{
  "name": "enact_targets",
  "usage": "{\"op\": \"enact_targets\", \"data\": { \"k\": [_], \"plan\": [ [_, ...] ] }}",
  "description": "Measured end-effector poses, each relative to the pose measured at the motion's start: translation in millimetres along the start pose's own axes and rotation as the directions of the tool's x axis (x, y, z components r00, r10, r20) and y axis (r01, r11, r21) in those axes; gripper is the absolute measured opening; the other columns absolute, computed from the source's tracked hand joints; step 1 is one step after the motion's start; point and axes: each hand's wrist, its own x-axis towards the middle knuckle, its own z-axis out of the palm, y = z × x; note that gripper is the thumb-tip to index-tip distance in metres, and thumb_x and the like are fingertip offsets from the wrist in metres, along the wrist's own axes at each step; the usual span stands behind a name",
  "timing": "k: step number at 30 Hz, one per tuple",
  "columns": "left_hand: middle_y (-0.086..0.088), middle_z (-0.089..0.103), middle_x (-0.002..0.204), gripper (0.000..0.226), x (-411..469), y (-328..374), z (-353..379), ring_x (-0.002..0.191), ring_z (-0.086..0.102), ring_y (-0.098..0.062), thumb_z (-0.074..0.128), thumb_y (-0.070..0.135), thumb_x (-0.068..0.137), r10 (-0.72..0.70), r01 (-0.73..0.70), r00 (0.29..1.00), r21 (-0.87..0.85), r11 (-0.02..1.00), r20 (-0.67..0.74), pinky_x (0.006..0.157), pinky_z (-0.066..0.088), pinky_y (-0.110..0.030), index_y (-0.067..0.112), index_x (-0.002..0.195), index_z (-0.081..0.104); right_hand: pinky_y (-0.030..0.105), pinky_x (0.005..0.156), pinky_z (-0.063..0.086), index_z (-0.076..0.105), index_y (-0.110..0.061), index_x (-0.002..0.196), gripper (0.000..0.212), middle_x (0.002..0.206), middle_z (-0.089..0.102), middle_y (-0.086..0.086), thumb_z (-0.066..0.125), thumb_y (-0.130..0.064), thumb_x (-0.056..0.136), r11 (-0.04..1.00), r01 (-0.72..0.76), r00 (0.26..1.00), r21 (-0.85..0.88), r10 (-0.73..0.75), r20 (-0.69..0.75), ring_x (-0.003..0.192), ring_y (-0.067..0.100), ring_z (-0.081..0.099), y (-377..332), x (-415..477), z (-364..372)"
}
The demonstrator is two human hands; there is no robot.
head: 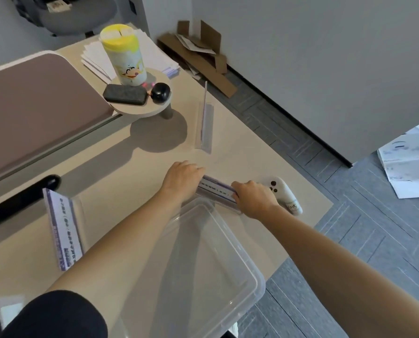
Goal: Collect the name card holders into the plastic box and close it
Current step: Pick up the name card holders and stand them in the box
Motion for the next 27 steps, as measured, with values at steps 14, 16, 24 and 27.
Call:
{"op": "enact_targets", "data": {
  "k": [14,16,24,27],
  "plan": [
    [-0.001,0.063,0.094,0.01,-68,32,-60,0.079,0.061,-0.033,0.048,0.026,0.097,-0.029,0.027,0.997,-0.018,0.999,-0.067,0.057,0.035,-0.033,0.022,0.099,0.057,0.038,0.066,0.055,0.064,-0.026,0.1,0.02,0.086,0.069,0.005,0.047,-0.036,0.099,0.996,0.088,0.973,0.028,-0.08,-0.217,0.074,0.03,0.062,23,-52,-41],
    [-0.002,0.063,0.092,0.009,-90,43,-74,0.075,0.06,-0.033,0.048,0.026,0.098,-0.08,0.081,0.993,0.008,0.997,-0.087,0.056,0.033,-0.032,0.025,0.1,0.057,0.038,0.068,0.056,0.07,-0.031,0.102,0.018,0.089,0.072,0.002,0.055,-0.039,0.096,0.983,0.109,0.965,0.147,-0.069,-0.252,0.079,0.027,0.064,23,-68,-50],
    [-0.013,0.063,0.072,0.017,-195,75,-112,0.063,0.056,-0.038,0.049,0.033,0.098,-0.299,0.282,0.934,-0.108,0.953,-0.196,0.055,0.045,-0.036,0.017,0.1,0.055,0.032,0.083,0.052,0.073,-0.024,0.107,0.043,0.108,0.071,-0.004,0.07,-0.058,0.08,0.587,0.278,0.935,0.761,0.017,-0.355,0.103,0.014,0.064,3,-130,-75],
    [-0.013,0.06,0.065,0.025,-232,80,-125,0.062,0.055,-0.039,0.049,0.038,0.097,-0.412,0.37,0.878,-0.2,0.907,-0.244,0.056,0.047,-0.037,0.015,0.087,0.052,0.039,0.093,0.048,0.057,-0.022,0.131,0.076,0.136,0.058,0.002,0.059,-0.076,0.076,0.434,0.198,0.977,0.879,-0.019,-0.211,0.12,0.022,0.056,-22,-146,-77]
  ]
}}
